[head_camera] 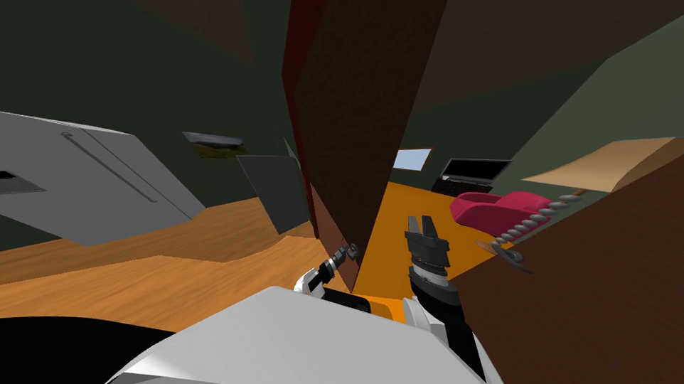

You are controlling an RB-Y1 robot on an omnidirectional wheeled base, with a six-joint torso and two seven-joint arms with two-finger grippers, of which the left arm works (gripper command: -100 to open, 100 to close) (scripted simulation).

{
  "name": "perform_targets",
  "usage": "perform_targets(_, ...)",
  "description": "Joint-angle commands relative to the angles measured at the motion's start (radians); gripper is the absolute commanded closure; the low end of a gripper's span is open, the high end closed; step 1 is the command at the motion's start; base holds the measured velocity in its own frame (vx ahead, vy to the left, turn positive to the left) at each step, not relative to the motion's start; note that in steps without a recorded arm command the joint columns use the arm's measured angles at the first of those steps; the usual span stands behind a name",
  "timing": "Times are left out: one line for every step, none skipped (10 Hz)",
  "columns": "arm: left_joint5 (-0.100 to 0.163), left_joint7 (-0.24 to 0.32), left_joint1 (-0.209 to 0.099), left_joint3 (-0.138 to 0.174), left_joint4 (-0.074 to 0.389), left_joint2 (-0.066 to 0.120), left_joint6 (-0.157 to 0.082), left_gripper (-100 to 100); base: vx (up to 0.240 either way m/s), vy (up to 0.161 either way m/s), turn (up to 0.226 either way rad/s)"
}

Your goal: Push the door open

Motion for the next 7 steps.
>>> perform_targets(0.000, 0.001, 0.004, -0.001, 0.001, 0.001, -0.001, 100, 0.000, 0.000, 0.000)
perform_targets(0.000, 0.001, 0.004, -0.001, 0.001, 0.001, -0.001, 100, 0.000, 0.000, 0.000)
perform_targets(0.000, 0.001, 0.004, -0.001, 0.001, 0.001, -0.001, 100, 0.000, 0.000, 0.000)
perform_targets(0.008, -0.007, -0.001, 0.016, 0.002, 0.007, 0.003, 100, 0.061, -0.099, 0.027)
perform_targets(0.010, -0.010, -0.001, 0.020, 0.003, 0.009, 0.003, 100, 0.068, -0.137, 0.059)
perform_targets(0.015, -0.015, -0.001, 0.030, 0.005, 0.013, 0.004, 100, 0.084, -0.156, 0.040)
perform_targets(0.018, -0.018, -0.002, 0.036, 0.006, 0.015, 0.005, 100, 0.097, -0.143, 0.030)
